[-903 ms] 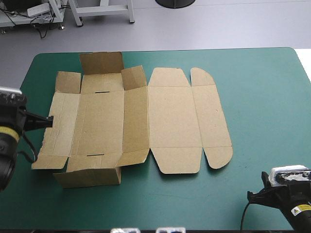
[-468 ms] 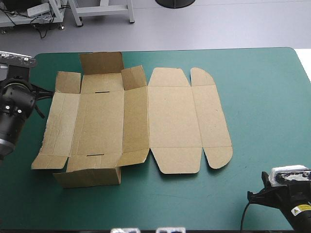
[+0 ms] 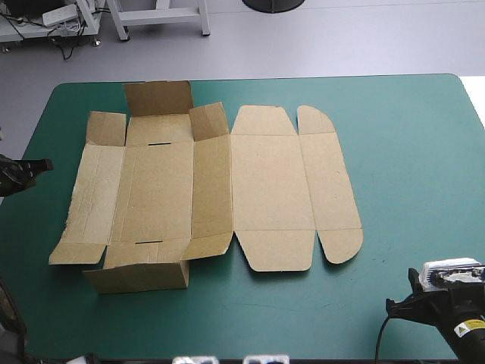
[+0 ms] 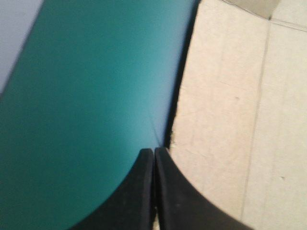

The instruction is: Fold the box

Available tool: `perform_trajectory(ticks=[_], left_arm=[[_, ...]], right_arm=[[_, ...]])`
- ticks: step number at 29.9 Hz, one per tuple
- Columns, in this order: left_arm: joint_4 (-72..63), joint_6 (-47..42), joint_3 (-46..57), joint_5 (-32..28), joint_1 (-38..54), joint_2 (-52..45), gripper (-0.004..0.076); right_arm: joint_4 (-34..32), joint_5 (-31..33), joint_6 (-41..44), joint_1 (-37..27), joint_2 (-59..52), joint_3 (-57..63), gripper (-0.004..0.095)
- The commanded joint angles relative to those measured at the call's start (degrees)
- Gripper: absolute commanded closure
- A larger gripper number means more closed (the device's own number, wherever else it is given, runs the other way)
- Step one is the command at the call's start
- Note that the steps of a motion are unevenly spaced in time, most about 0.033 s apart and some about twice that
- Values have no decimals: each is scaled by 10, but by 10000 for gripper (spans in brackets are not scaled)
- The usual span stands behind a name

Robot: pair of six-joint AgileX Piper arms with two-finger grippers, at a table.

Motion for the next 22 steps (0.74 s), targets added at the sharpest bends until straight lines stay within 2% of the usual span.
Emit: perform_trajectory(ticks=[1, 5, 7, 12, 17, 20, 22], left_arm=[[-151, 101, -20, 42, 30, 26, 733], [-200, 152, -22, 142, 38, 95, 733], [-214, 163, -24, 166, 38, 120, 734], [-247, 163, -38, 127, 38, 131, 734], [-218, 163, -73, 138, 38, 131, 729], [-143, 161, -91, 154, 38, 131, 675], [-107, 157, -92, 157, 38, 131, 592]], right_arm=[[5, -35, -2, 2, 7, -14, 656], [5, -35, -2, 2, 7, -14, 656], [5, -35, -2, 2, 7, -14, 656], [5, -35, -2, 2, 7, -14, 655], [5, -35, -2, 2, 7, -14, 656], [5, -35, -2, 2, 7, -14, 656], [4, -35, -2, 2, 7, -14, 656]])
